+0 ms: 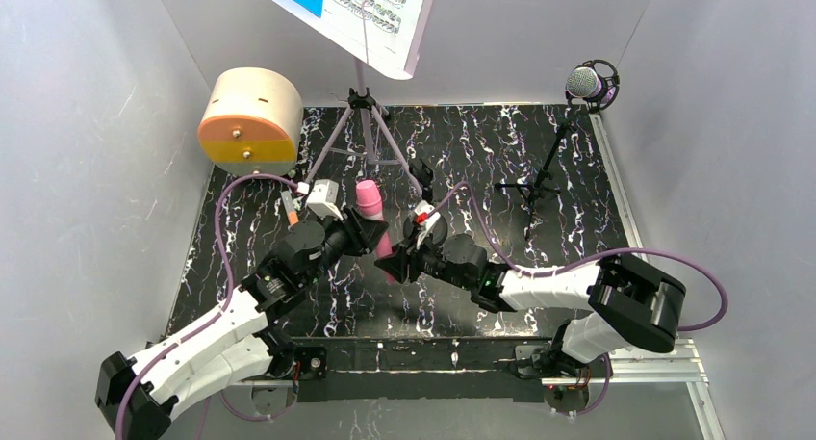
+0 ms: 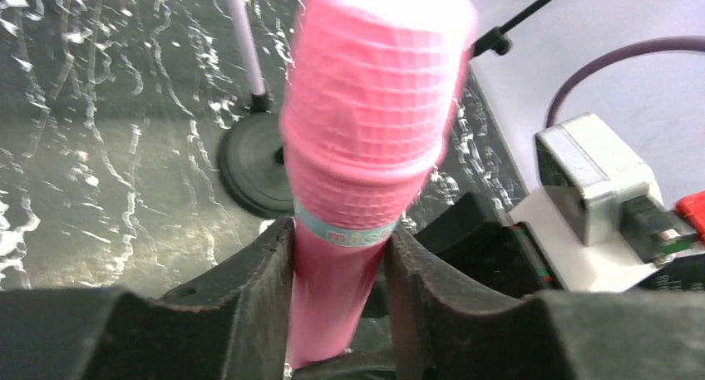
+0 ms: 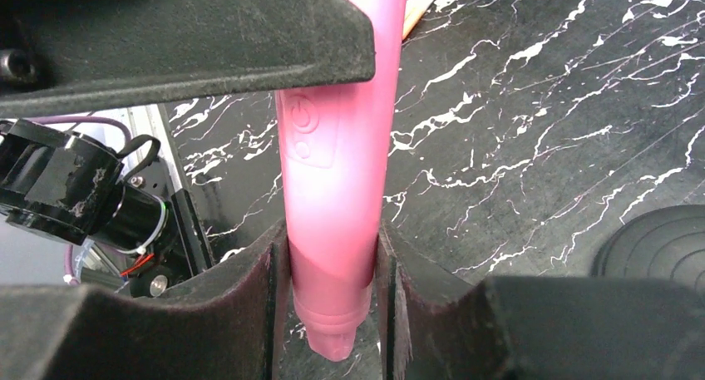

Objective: Pack up the instrument practice props
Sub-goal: Place the microphone at the center of the board.

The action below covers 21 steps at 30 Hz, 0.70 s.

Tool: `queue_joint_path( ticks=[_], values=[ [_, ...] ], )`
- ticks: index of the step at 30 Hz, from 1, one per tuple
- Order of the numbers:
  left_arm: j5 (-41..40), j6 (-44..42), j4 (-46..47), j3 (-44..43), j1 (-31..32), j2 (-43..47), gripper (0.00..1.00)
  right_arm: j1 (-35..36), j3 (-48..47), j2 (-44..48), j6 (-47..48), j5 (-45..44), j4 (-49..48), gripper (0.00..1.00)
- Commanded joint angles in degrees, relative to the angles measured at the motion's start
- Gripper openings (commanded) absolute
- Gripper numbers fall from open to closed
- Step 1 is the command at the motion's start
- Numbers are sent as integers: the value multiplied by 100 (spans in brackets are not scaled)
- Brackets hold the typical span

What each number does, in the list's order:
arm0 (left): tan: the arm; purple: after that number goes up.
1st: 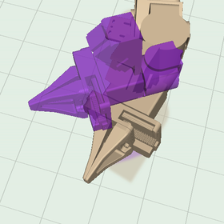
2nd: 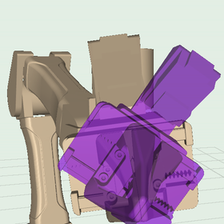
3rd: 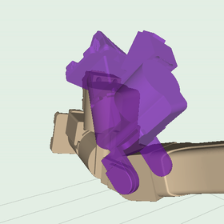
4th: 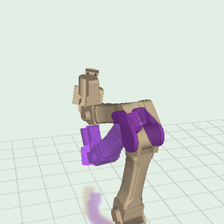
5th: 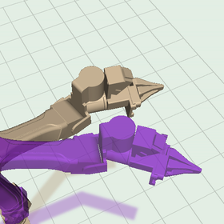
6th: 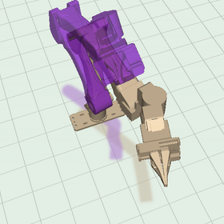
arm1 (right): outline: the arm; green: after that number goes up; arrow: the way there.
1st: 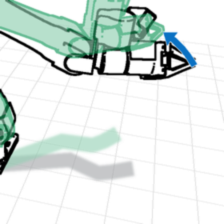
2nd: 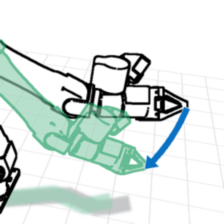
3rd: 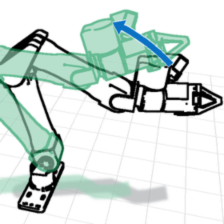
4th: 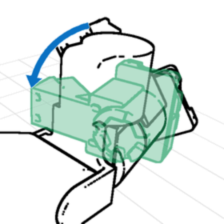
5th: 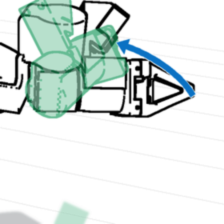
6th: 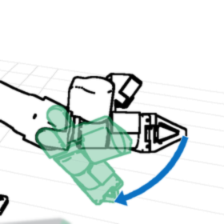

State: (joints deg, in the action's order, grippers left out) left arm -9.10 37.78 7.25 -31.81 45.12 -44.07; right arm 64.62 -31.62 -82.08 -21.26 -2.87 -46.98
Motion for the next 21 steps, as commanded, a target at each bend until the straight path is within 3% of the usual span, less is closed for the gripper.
queue_joint_path(
  ticks=[1, 7, 12, 15, 21],
  values=[
    [-62, 304, 624, 184, -4, -33, 25, 28, -143, -16, -96, -128, -555, 4],
    [-544, 370, 573, 194, -6, -107, 8, 26, 77, 167, 28, -521, -645, 44],
    [-1324, 393, 406, 167, -76, -110, 0, 27, 421, 523, 322, -1124, -564, 68],
    [-1630, 404, 223, 74, -286, -100, 0, 24, 616, 718, 552, -1454, -571, 77],
    [-1985, 531, -268, -94, -1065, -7, 0, 14, 946, 1046, 980, -1787, -699, 87]
  ],
)
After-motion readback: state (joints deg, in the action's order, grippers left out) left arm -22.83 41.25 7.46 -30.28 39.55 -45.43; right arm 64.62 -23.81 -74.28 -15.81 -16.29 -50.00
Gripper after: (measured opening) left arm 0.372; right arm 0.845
